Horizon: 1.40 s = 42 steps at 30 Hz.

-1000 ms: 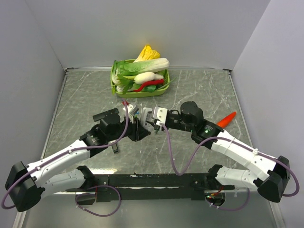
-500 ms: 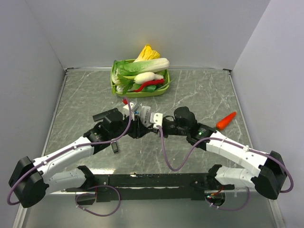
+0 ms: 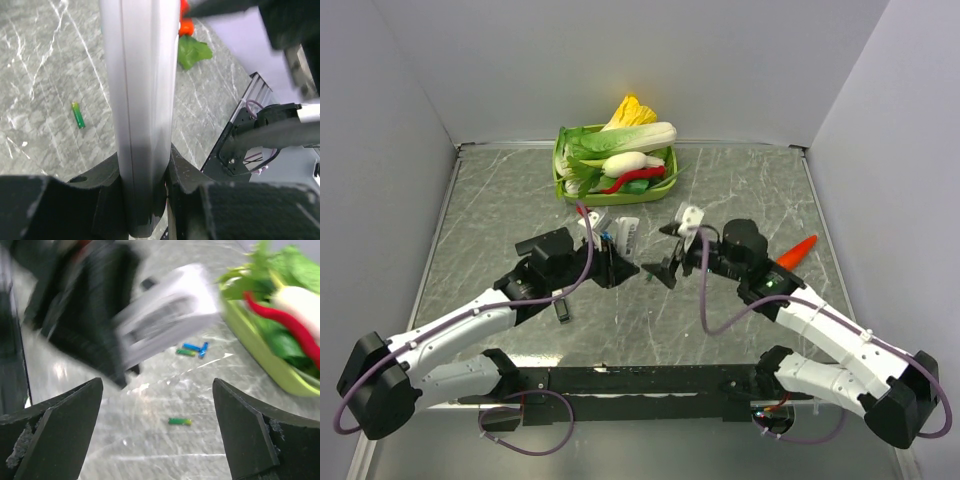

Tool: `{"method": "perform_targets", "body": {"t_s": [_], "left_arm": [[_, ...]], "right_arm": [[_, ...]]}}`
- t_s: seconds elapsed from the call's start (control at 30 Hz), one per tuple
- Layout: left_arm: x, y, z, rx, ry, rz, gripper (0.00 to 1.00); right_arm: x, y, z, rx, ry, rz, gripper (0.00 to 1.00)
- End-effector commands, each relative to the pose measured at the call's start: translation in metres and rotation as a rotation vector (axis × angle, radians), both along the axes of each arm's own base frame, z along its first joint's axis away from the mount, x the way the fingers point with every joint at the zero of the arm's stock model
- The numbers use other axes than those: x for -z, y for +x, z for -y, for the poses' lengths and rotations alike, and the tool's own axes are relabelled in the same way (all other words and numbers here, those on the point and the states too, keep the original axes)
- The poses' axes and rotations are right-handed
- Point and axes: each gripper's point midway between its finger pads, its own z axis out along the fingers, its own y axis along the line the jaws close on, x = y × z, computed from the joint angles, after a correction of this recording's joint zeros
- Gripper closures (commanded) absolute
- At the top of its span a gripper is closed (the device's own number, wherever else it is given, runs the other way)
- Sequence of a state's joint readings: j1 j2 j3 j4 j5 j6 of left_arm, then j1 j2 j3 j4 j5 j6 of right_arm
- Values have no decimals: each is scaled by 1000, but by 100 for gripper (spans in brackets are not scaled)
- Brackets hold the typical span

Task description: Load the batteries into the remote control

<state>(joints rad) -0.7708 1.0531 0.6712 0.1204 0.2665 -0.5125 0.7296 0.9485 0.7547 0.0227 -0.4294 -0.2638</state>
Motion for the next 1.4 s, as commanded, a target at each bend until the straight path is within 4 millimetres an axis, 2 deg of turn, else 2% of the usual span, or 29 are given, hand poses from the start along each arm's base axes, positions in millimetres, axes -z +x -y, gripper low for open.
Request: {"method": "perform_targets", "body": {"t_s": [0.0,0.03,0.1,0.2,0.27,0.3,0.33,0.4,0.67,0.87,0.93,0.97,1.03,1.07,1.13,1.17,1.23,1.27,1.33,1.37], "left_arm": [[-30,-3,2,42,-79,129,99],[-33,-3,3,45,-86,138,99],[-35,-3,4,55,-85,154,99],[-37,-2,6,65,-84,165,99],[-39,-1,7,68,-78,171,99],[-39,-1,7,70,-76,171,99],[-40,-2,7,74,-80,174,99],[-41,-2,8,81,-81,180,99],[-41,0,11,86,-70,178,99],[-40,2,10,74,-58,183,99],[-39,3,9,69,-55,184,99],[-39,3,9,66,-53,183,99],[-39,3,8,62,-55,184,99],[-39,2,7,59,-57,187,97],[-38,0,5,57,-62,189,90],[-41,-2,3,54,-72,198,76],[-38,-4,-1,51,-75,202,59],[-43,-7,-3,49,-90,216,47],[-39,-9,-7,42,-94,216,36],[-39,-10,-10,37,-101,225,34]], "right_arm": [[-62,12,1,139,223,-191,1],[-76,12,-1,169,298,-286,1],[-73,16,-3,253,367,-461,1],[-72,18,-8,307,453,-598,1],[-68,25,-8,381,466,-603,1],[-73,22,-13,376,463,-597,0],[-64,26,-14,406,436,-610,0],[-66,30,-16,429,437,-610,1],[-68,40,-31,447,453,-607,4],[-68,39,-44,408,450,-627,23],[-65,38,-48,399,442,-644,34],[-66,37,-48,394,445,-650,43],[-66,37,-49,392,445,-652,56],[-66,37,-48,394,445,-650,70],[-69,37,-46,399,452,-637,86],[-72,38,-44,400,451,-621,98],[-74,38,-42,405,443,-606,100],[-76,37,-40,404,440,-595,100],[-78,36,-38,405,441,-587,100],[-79,36,-37,405,444,-585,100]]}}
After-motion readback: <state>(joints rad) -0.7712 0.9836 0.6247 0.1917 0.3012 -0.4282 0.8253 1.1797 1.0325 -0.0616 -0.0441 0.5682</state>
